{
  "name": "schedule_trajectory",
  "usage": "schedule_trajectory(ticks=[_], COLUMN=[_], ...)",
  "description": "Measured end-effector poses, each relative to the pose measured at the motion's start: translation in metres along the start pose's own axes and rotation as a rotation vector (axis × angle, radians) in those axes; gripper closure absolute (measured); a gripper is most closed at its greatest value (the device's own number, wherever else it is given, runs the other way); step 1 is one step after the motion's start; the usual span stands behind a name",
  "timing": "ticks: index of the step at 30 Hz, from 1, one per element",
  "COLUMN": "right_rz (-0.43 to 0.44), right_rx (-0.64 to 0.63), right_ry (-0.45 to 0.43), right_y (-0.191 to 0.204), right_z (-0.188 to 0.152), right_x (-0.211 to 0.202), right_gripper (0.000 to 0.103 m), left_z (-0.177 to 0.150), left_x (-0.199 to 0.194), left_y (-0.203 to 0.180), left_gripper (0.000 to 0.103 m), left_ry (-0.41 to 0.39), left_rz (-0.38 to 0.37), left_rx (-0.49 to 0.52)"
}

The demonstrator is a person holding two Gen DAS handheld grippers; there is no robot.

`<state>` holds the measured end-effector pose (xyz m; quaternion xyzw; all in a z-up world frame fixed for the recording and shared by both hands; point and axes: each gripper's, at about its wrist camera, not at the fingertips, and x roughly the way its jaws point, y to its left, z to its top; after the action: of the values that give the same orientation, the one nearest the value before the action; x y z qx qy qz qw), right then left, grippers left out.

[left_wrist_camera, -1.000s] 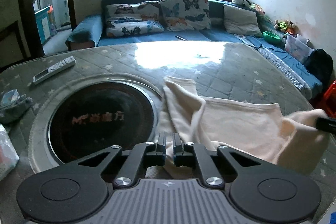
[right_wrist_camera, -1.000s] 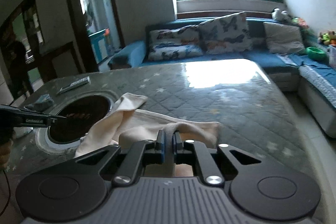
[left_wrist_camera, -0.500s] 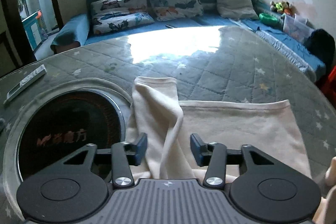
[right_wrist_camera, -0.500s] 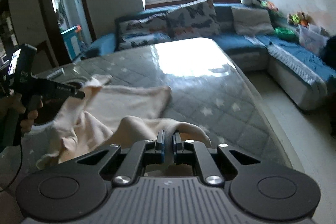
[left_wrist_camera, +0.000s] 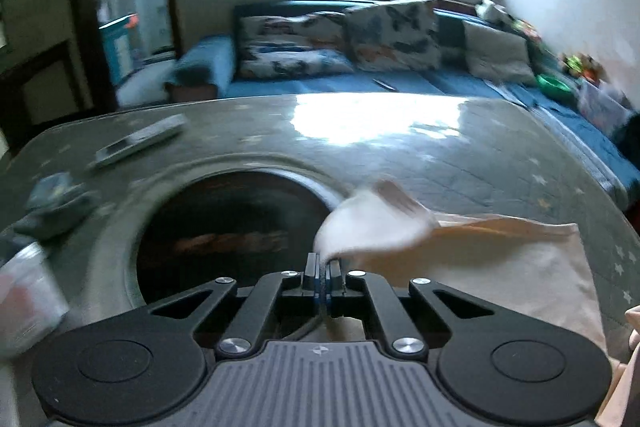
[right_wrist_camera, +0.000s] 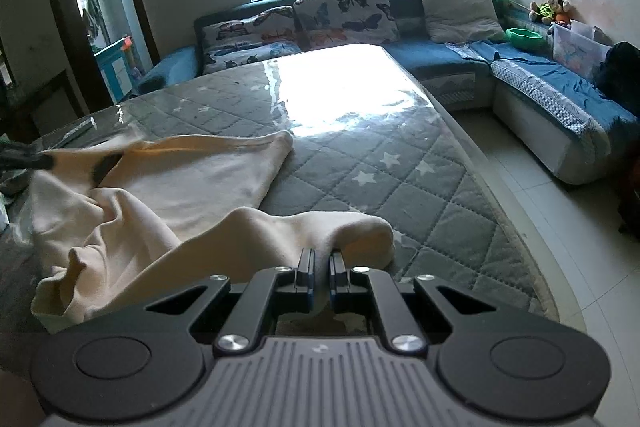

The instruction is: Fold clothes

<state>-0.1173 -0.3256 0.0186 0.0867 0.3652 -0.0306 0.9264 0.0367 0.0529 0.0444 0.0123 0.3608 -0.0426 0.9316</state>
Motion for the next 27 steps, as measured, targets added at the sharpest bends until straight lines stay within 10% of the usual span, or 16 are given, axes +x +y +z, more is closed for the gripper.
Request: schedule_trajectory(ticks=[15, 19, 27], right_rz=[-0.022, -0.06, -0.092], right_rx=[-0.027, -0.031, -0.039], right_ry=[0.044, 0.049, -0.002], right_y=[-0.006, -0.015, -0.024], right_z=[-0.007, -0.006, 0.013], right_x=[0.0, -0.007, -0.014], right_gripper=[0.095, 0.094, 0.094], left_z=[-0.069, -0.061, -0.032], left_x=[-0.038, -0.044, -0.028], left_y=[0.056, 0.05, 0.026], left_gripper=[0.086, 0.06, 0.058], left_ry=[0.186, 0.155, 0.098], left_rz=[0.127, 0.142, 0.041], left_rx=[-0.014, 0.032, 0.075])
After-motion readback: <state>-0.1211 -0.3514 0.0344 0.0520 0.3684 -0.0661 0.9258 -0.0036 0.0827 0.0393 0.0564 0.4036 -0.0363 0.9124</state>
